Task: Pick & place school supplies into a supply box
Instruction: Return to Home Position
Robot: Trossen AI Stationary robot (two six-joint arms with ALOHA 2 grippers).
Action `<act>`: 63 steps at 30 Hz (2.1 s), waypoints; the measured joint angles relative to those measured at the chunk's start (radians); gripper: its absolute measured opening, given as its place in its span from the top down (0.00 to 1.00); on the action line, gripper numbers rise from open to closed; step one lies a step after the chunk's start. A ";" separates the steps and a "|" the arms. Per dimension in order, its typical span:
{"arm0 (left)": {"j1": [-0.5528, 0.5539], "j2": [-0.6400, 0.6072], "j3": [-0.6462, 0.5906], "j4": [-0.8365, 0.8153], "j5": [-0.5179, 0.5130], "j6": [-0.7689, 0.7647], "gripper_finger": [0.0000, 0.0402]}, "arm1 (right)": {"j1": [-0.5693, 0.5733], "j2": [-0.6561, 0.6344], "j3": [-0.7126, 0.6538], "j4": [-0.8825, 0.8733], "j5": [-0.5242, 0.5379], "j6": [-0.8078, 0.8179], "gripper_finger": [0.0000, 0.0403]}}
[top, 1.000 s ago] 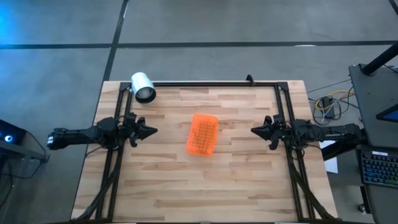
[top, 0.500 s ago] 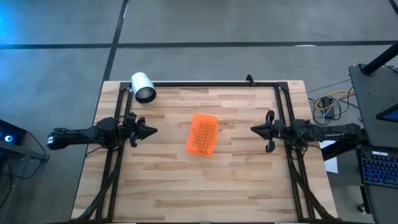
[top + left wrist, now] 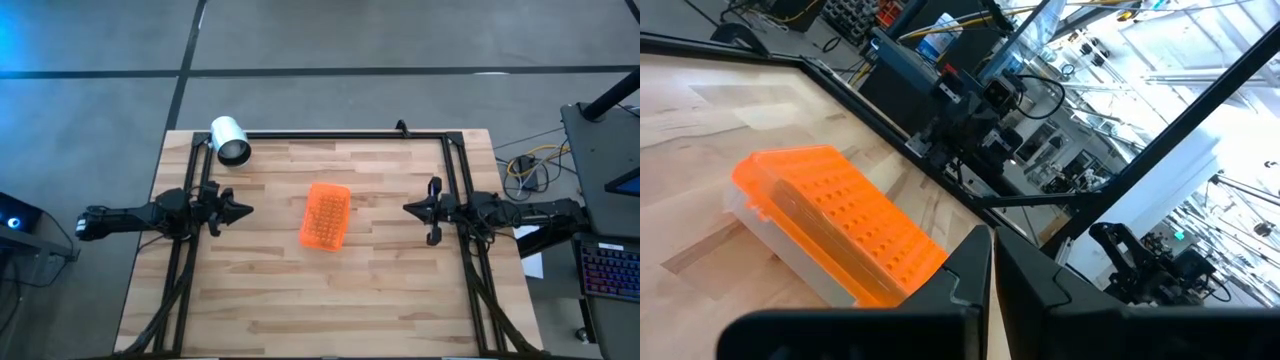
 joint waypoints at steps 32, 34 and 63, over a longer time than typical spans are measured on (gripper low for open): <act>-0.011 0.000 0.000 -0.009 -0.055 0.776 1.00 | 0.000 0.000 0.000 -0.001 -0.003 0.000 0.97; 0.001 0.000 0.000 -0.013 -0.035 0.768 1.00 | 0.000 0.000 0.000 -0.001 -0.003 0.000 0.97; 0.015 0.005 0.000 0.005 -0.024 0.751 1.00 | 0.000 0.000 0.000 -0.001 -0.002 0.000 0.97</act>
